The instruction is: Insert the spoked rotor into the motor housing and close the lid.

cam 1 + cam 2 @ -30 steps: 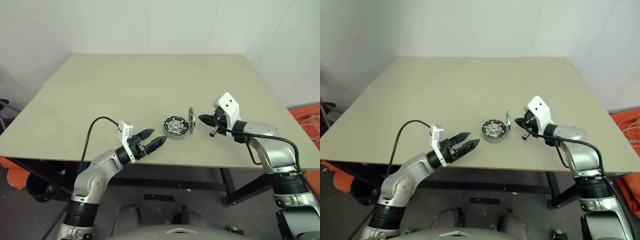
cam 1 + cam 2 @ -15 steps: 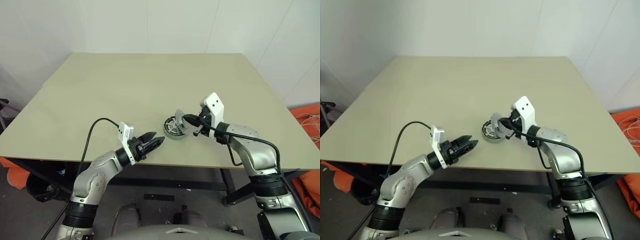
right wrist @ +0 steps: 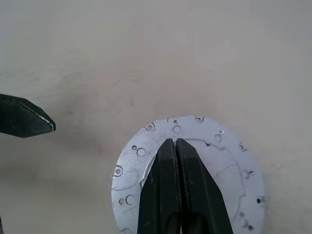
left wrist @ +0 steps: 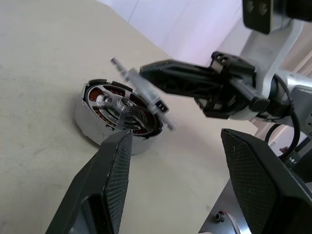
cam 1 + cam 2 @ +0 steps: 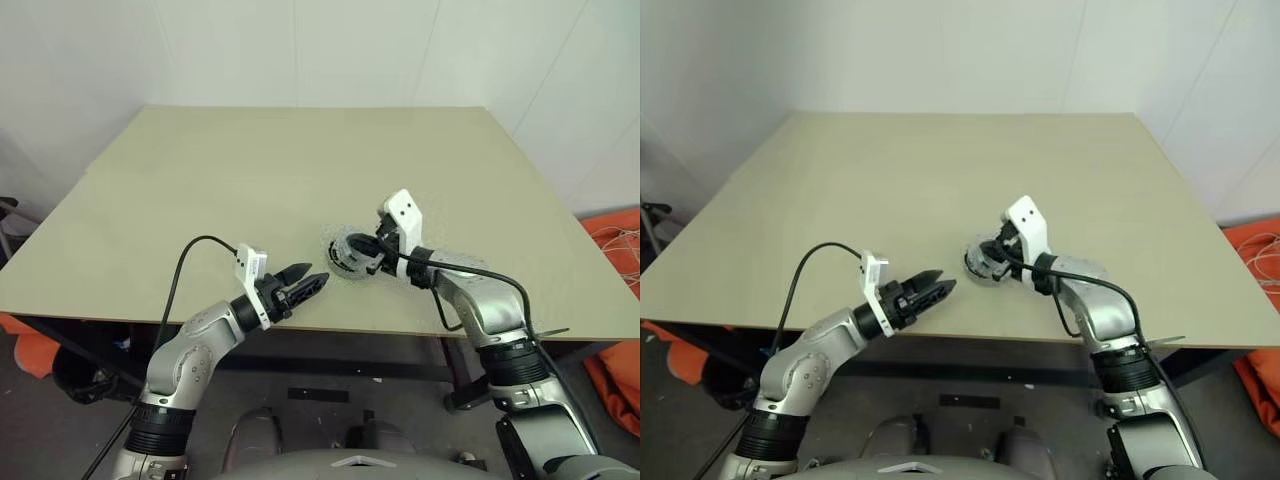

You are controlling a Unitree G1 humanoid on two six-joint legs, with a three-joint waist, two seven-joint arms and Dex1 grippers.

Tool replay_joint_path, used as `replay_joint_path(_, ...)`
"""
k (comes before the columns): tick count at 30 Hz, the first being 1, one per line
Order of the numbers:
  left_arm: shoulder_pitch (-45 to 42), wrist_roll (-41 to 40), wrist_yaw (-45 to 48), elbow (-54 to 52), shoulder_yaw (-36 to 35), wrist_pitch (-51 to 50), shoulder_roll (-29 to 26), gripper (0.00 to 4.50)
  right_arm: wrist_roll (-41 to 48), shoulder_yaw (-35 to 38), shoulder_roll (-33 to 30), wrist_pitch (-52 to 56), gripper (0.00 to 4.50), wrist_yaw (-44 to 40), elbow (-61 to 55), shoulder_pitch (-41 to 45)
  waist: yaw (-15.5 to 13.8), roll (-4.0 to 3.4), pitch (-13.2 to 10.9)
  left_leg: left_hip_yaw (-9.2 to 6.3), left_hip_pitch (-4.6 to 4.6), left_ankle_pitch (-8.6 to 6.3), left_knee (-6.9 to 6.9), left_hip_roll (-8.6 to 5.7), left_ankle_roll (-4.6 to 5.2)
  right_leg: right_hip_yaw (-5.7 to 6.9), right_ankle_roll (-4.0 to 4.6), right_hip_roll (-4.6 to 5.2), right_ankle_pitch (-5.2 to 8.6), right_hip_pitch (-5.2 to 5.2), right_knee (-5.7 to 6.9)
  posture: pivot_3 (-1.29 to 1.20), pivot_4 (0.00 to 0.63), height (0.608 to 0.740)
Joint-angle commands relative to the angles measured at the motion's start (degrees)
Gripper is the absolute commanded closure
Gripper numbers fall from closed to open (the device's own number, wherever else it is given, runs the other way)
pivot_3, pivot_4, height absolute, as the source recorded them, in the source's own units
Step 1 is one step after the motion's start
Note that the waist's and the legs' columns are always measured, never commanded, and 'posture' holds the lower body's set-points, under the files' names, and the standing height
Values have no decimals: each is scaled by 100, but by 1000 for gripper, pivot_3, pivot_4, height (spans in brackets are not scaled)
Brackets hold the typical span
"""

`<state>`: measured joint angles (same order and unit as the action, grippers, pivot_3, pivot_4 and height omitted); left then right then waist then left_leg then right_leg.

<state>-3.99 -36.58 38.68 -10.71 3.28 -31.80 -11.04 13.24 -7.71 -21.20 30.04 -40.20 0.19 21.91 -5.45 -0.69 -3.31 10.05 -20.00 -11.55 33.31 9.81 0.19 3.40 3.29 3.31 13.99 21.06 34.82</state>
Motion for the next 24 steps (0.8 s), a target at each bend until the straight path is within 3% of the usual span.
replay_joint_path(1, -51, -70, 2, -278, -11, 6, -19, 1456, -40, 7, 89, -146, 4500, 39, 235, 160, -3, 0, 0, 0, 0, 0, 0, 0, 0, 0, 0, 0, 0, -1, 0, 0, 0, 740)
replay_joint_path(10, -46, -86, -12, -315, -13, -12, -9, 1456, -174, 4, 235, -397, 4500, 102, 851, 324, 0, 0, 0, 0, 3, 0, 0, 1, -1, 0, 0, 0, 0, -3, 1, 0, 0, 740)
replay_joint_path(20, -86, -101, 11, -279, -26, -18, -15, 1456, 298, 304, -146, -123, 4500, -204, -379, 117, -6, 0, 0, -1, -1, 0, 0, 0, 0, 0, 0, 0, 0, -1, -1, 0, 0, 740)
replay_joint_path(24, -110, -99, 44, -248, -5, -18, -13, 1483, 337, 385, -255, -68, 3591, -200, -412, 180, -5, 0, 0, 0, 1, 0, 0, 1, 0, 0, -1, -1, 0, -2, 0, 0, 0, 740)
